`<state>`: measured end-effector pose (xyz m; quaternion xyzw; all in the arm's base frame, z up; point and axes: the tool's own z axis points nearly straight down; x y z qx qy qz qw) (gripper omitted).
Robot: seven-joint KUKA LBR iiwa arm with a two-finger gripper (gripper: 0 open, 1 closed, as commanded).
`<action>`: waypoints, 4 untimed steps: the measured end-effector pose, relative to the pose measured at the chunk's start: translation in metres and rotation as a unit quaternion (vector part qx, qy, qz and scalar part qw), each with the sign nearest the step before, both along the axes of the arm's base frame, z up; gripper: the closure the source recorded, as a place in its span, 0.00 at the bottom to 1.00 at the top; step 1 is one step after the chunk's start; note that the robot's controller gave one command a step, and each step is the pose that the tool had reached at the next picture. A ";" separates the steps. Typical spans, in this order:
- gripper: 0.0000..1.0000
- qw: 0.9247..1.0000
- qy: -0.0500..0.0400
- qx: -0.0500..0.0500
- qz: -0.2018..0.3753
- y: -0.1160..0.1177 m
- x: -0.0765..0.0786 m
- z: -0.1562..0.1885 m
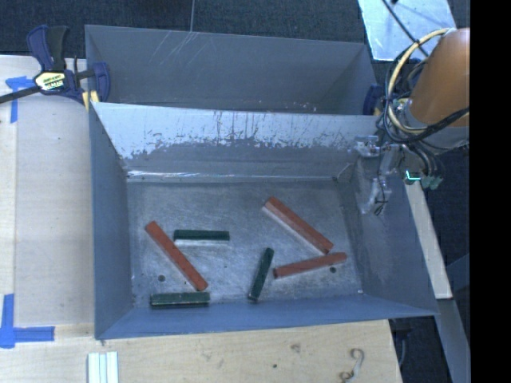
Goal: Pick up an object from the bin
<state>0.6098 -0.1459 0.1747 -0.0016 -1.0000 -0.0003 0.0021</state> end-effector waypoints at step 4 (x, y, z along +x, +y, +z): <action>0.00 0.984 -0.002 -0.001 -0.181 0.108 -0.031 -0.104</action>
Offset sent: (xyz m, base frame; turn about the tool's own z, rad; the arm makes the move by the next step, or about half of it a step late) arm -0.0001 0.0852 -0.1047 0.1136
